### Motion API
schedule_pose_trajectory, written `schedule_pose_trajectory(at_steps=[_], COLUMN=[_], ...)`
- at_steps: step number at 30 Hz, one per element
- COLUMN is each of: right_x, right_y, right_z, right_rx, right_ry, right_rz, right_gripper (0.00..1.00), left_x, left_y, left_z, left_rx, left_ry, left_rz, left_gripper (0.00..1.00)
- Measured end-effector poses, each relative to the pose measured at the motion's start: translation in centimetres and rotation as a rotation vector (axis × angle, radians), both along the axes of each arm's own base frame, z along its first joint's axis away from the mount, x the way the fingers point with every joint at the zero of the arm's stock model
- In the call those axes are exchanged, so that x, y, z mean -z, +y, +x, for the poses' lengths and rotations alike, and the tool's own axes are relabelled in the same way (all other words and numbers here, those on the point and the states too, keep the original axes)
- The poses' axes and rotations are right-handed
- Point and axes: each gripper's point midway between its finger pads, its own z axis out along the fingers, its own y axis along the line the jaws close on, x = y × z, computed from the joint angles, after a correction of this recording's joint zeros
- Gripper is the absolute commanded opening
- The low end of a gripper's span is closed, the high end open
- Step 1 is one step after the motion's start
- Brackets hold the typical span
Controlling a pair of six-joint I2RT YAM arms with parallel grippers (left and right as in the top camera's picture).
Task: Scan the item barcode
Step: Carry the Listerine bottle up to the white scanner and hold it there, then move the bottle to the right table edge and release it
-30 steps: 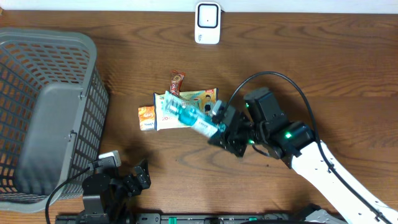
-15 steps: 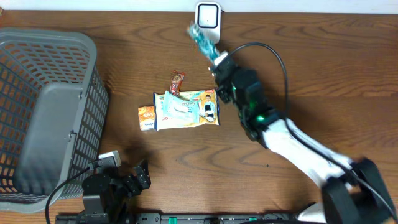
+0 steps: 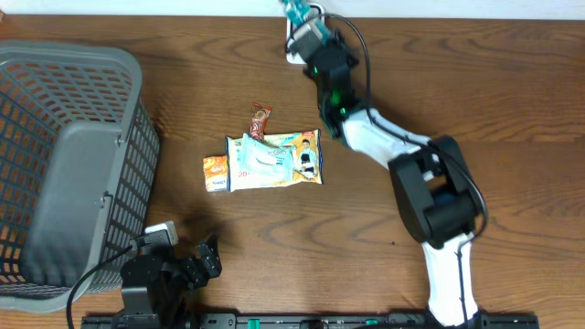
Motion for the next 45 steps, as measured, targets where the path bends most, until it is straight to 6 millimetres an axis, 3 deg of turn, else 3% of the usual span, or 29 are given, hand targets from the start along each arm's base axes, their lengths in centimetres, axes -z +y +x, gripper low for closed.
schedule_pose_trajectory(at_steps=[5,9,15,22,27,31,35,38,41,43,45], right_x=[-0.9,0.7,4.8,3.2,3.6,3.5,0.4,-3.3,-7.0,-7.7,-7.0], right_y=[-0.1,0.0,-0.3,-1.1,-1.9,-4.0,-9.4,-16.0,-24.6,-29.6,-34.4], right_z=[4.0,5.3,5.4,5.6,5.3,5.0,4.2,2.7,0.5,-1.1,-3.0], right_rx=[0.032,0.028,0.019,0.071,0.092,0.117,0.193,0.299,0.469,0.573,0.679], right_ry=[-0.054,-0.043,0.022,-0.026,0.018,0.105,0.22,0.295,0.339,0.372,0.421], right_rz=[-0.139,-0.274,-0.45,-0.549,-0.605,-0.638,-0.599,-0.514,-0.395,-0.335,-0.276], right_gripper=[0.01,0.01,0.01,0.01,0.01,0.02,0.01,0.01,0.01,0.01,0.01], left_x=[0.0,0.0,0.0,0.0,0.0,0.0,0.0,0.0,0.0,0.0,0.0], left_y=[0.0,0.0,0.0,0.0,0.0,0.0,0.0,0.0,0.0,0.0,0.0], left_z=[0.0,0.0,0.0,0.0,0.0,0.0,0.0,0.0,0.0,0.0,0.0], left_rx=[0.0,0.0,0.0,0.0,0.0,0.0,0.0,0.0,0.0,0.0,0.0], left_ry=[0.0,0.0,0.0,0.0,0.0,0.0,0.0,0.0,0.0,0.0,0.0], left_rz=[0.0,0.0,0.0,0.0,0.0,0.0,0.0,0.0,0.0,0.0,0.0], left_gripper=[0.98,0.98,0.98,0.98,0.98,0.98,0.98,0.98,0.98,0.98,0.98])
